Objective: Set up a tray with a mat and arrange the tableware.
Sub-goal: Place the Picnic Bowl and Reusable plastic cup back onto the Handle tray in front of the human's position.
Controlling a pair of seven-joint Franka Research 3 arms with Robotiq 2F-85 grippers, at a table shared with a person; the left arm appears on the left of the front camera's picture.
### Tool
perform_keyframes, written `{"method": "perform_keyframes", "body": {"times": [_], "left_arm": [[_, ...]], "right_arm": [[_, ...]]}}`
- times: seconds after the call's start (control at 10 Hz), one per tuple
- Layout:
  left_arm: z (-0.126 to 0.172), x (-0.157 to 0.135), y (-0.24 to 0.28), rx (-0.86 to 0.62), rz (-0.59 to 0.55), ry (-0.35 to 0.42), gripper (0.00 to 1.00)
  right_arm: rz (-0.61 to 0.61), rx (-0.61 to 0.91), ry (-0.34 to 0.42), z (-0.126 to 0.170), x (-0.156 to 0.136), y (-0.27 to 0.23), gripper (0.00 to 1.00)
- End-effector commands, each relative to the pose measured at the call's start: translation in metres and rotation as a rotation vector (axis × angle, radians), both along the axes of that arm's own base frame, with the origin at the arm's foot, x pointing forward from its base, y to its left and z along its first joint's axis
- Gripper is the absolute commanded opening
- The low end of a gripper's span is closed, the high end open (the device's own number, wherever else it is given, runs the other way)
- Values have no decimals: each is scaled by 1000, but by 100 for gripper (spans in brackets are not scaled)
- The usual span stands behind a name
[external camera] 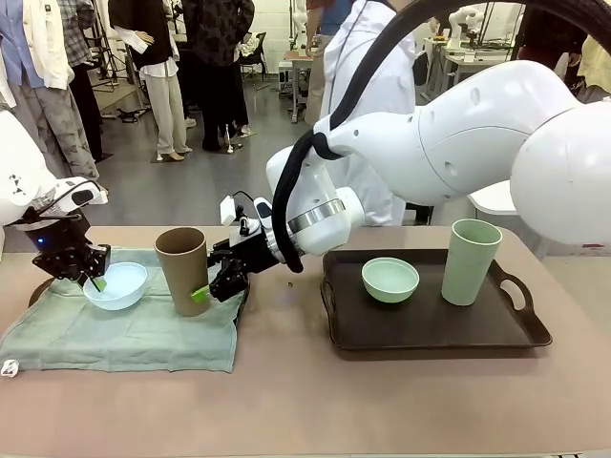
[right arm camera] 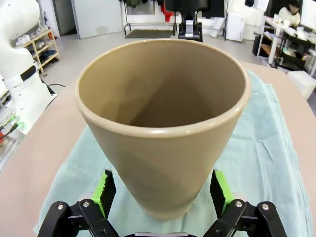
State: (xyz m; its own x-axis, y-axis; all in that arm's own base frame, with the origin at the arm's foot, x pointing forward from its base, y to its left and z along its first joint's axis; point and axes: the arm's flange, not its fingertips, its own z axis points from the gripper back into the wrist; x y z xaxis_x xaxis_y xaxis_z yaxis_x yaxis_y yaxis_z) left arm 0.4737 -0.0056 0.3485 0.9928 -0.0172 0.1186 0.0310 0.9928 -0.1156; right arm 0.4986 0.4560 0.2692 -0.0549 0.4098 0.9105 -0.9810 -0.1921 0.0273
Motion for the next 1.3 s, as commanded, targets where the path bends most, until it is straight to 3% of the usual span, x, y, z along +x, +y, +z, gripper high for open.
{"method": "perform_keyframes", "body": {"times": [0.0, 0.1, 0.2, 0.3, 0.4, 0.5, 0.9, 1.0, 1.2], "left_arm": [[11, -3, 6, -6, -12, 17, 100], [16, -6, 10, -10, -20, 13, 45], [21, -11, 14, -16, -25, 9, 100], [26, -14, 16, -36, -39, 10, 65], [31, -15, 20, -59, -46, 18, 100], [43, -18, 22, -73, -59, 17, 81], [121, -43, 8, -49, -140, -101, 81], [134, -52, -7, -55, -140, -93, 81], [154, -49, -27, -53, -148, -91, 81]], "right_arm": [[-29, -92, 20, 18, -1, -9, 100], [-46, -109, 24, 23, 0, -20, 100], [-74, -128, 37, 26, 0, -32, 100], [-102, -157, 46, 28, 1, -44, 100], [-119, -201, 67, 31, -1, -55, 100], [-153, -261, 97, 42, -5, -68, 100], [-385, -478, 183, 145, -45, -103, 100], [-488, -525, 300, 171, -59, -110, 100], [-641, -586, 367, 205, -68, -115, 100]]}}
